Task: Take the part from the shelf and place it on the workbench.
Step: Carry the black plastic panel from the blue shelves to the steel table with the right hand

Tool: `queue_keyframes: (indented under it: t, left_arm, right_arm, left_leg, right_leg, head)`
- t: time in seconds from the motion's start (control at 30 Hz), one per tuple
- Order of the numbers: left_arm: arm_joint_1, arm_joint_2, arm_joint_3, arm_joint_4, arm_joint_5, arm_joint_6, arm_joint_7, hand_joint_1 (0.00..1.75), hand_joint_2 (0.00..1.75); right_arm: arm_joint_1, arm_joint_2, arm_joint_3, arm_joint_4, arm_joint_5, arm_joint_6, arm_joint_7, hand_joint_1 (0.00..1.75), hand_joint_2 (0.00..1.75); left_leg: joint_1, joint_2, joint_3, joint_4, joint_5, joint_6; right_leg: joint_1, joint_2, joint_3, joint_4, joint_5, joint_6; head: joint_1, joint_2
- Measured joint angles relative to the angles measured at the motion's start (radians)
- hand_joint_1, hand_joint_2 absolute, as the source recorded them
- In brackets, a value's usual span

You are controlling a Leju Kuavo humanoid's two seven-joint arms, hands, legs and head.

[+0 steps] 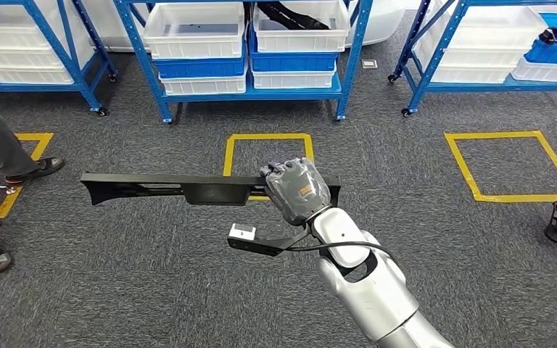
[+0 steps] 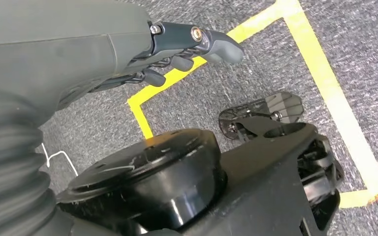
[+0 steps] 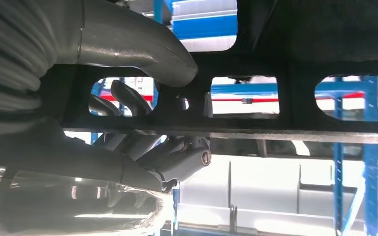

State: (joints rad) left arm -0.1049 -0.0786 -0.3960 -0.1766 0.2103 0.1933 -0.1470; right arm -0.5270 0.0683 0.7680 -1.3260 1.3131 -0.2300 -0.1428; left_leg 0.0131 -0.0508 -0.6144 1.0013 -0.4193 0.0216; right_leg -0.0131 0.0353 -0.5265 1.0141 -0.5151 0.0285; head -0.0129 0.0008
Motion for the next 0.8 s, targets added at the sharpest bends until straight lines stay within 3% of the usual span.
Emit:
queue_keyframes:
  t: [0.07, 0.13, 0.43, 0.5, 0.53, 0.6, 0.63, 0.67, 0.7, 0.73, 0.77, 0.8]
  left_arm:
    - [0.0, 0.0, 0.0, 0.0, -0.002, 0.004, 0.0, 0.0, 1.75]
    - [0.0, 0.0, 0.0, 0.0, -0.003, 0.006, 0.0, 0.0, 1.75]
    - [0.0, 0.0, 0.0, 0.0, -0.003, 0.007, 0.0, 0.0, 1.75]
    - [0.0, 0.001, 0.0, 0.0, -0.004, 0.008, 0.0, 0.0, 1.75]
    - [0.0, 0.001, 0.0, 0.0, -0.005, 0.009, 0.0, 0.0, 1.75]
    - [-0.002, 0.001, 0.0, 0.0, -0.008, 0.012, 0.0, 0.0, 1.75]
    - [-0.003, 0.001, 0.0, 0.0, -0.009, 0.013, 0.001, 0.0, 1.75]
    - [-0.003, 0.001, 0.0, 0.0, -0.009, 0.014, 0.003, 0.0, 1.75]
    - [-0.003, 0.001, 0.0, 0.0, -0.01, 0.015, 0.005, 0.0, 1.75]
    - [-0.002, 0.0, 0.0, 0.0, -0.01, 0.016, 0.008, 0.0, 1.75]
    - [-0.001, 0.0, 0.0, 0.0, -0.01, 0.016, 0.009, 0.0, 1.75]
    - [0.0, 0.0, 0.0, 0.0, -0.01, 0.016, 0.009, 0.0, 1.75]
  right_arm:
    - [0.0, 0.001, 0.001, -0.002, 0.002, 0.0, 0.0, 1.71, 1.75]
    - [0.001, 0.001, 0.001, -0.002, 0.004, 0.0, 0.0, 1.71, 1.75]
    - [0.001, 0.001, 0.001, -0.002, 0.004, 0.0, 0.0, 1.71, 1.75]
    - [0.0, 0.001, 0.001, -0.002, 0.006, 0.0, 0.0, 1.71, 1.75]
    - [0.0, 0.002, 0.001, -0.003, 0.006, 0.0, 0.0, 1.71, 1.75]
    - [0.001, 0.003, 0.001, -0.004, 0.01, 0.0, 0.0, 1.71, 1.75]
    - [0.003, 0.004, 0.002, -0.005, 0.013, 0.001, 0.0, 1.71, 1.75]
    - [0.005, 0.004, 0.002, -0.006, 0.016, 0.001, 0.0, 1.71, 1.75]
    - [0.006, 0.005, 0.003, -0.007, 0.02, 0.001, 0.0, 1.71, 1.75]
    - [0.007, 0.006, 0.003, -0.008, 0.022, 0.001, -0.001, 1.71, 1.75]
    - [0.008, 0.005, 0.003, -0.01, 0.023, 0.001, -0.001, 1.71, 1.75]
    - [0.01, 0.004, 0.003, -0.011, 0.024, 0.001, -0.001, 1.71, 1.75]
  left_leg:
    - [-0.001, -0.008, -0.007, 0.0, 0.01, -0.012]
    - [0.001, -0.012, -0.01, -0.002, 0.016, -0.02]
    - [0.001, -0.013, -0.01, -0.003, 0.018, -0.022]
    - [0.003, -0.011, -0.014, 0.001, 0.016, -0.025]
    - [0.004, 0.0, -0.022, 0.018, 0.001, -0.027]
    - [0.007, 0.028, -0.079, 0.158, -0.081, -0.037]
    - [0.007, 0.044, -0.079, 0.19, -0.1, -0.04]
    - [0.003, 0.063, -0.059, 0.175, -0.1, -0.035]
    - [0.001, 0.068, -0.022, 0.111, -0.07, -0.019]
    - [-0.001, 0.07, 0.019, 0.029, -0.033, 0.0]
    - [-0.003, 0.064, 0.029, -0.009, -0.019, 0.016]
    - [0.0, 0.045, 0.025, -0.013, -0.01, 0.025]
  right_leg:
    - [0.006, -0.002, 0.006, -0.013, 0.009, -0.014]
    - [0.011, -0.007, 0.002, -0.009, 0.013, -0.02]
    - [0.011, -0.008, 0.001, -0.01, 0.014, -0.023]
    - [0.0, -0.014, 0.002, -0.013, 0.02, -0.03]
    - [-0.005, -0.019, 0.0, -0.015, 0.024, -0.037]
    - [-0.006, -0.041, -0.01, -0.016, 0.034, -0.051]
    - [-0.003, -0.058, -0.015, -0.016, 0.037, -0.056]
    - [0.004, -0.081, -0.021, -0.015, 0.04, -0.054]
    - [0.007, -0.081, -0.043, 0.025, 0.021, -0.05]
    - [0.009, -0.076, -0.072, 0.087, -0.008, -0.046]
    - [0.01, -0.064, -0.109, 0.163, -0.042, -0.041]
    - [0.006, -0.044, -0.146, 0.245, -0.077, -0.037]
  head:
    - [-0.001, 0.0]
    - [-0.001, 0.0]
    - [0.0, 0.0]
    - [-0.001, 0.0]
    - [-0.002, 0.0]
    - [-0.005, 0.0]
    - [-0.006, 0.0]
    - [-0.006, 0.0]
    - [-0.004, 0.0]
    - [-0.003, 0.0]
    - [-0.001, 0.0]
    - [0.001, 0.0]
